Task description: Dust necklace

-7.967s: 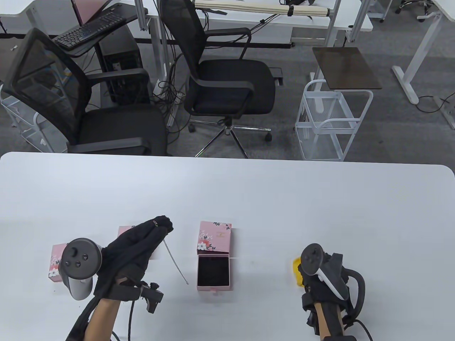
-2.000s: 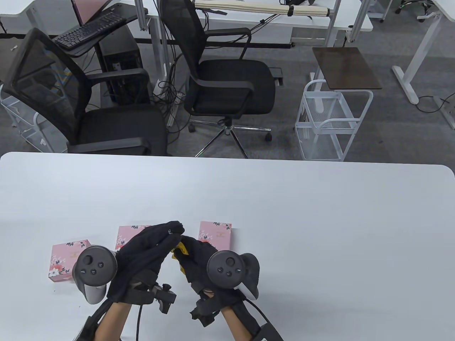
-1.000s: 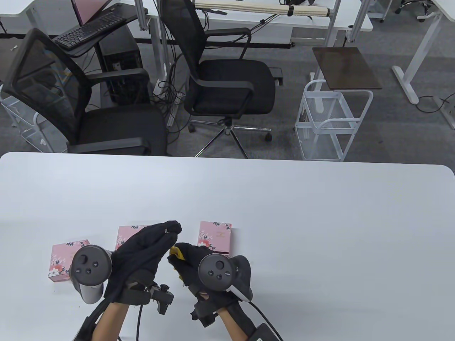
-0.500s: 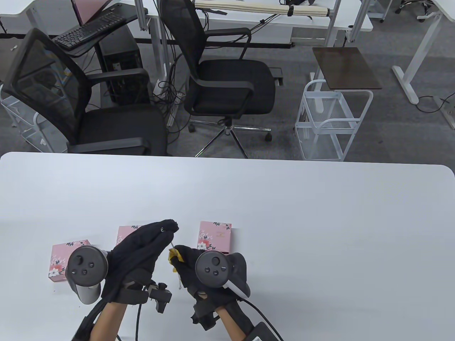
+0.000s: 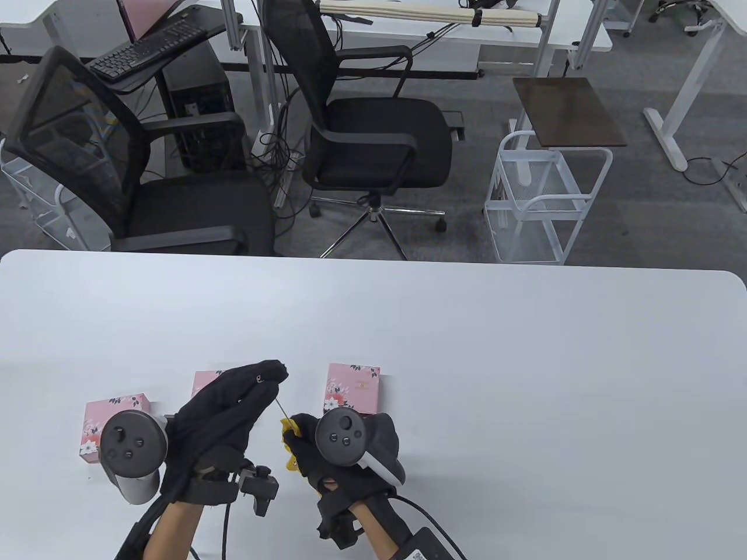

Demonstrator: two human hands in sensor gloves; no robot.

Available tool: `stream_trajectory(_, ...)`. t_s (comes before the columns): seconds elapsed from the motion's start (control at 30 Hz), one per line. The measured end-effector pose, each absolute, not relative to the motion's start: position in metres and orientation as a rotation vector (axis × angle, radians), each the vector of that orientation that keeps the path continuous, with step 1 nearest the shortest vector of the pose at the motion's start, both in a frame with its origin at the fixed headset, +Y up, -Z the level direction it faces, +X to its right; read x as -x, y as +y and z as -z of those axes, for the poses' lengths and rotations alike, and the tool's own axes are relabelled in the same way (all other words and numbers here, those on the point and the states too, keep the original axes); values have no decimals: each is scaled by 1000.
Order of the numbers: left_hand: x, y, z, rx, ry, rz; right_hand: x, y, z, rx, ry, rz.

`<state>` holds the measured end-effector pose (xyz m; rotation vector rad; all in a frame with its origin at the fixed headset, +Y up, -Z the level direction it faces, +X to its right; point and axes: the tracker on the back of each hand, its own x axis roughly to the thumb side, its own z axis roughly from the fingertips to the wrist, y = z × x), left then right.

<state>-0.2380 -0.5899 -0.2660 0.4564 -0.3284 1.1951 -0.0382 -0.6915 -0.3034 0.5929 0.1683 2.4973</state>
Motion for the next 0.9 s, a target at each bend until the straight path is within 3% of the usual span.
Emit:
stream_trajectory(0.3,249,-584,264,-481,-321,-1229,43,-701,303,-562,239,-2531)
stream_trajectory(0.9,258,-574,257,-521,-328,-1263,56,-693,293,-668,212,-2658)
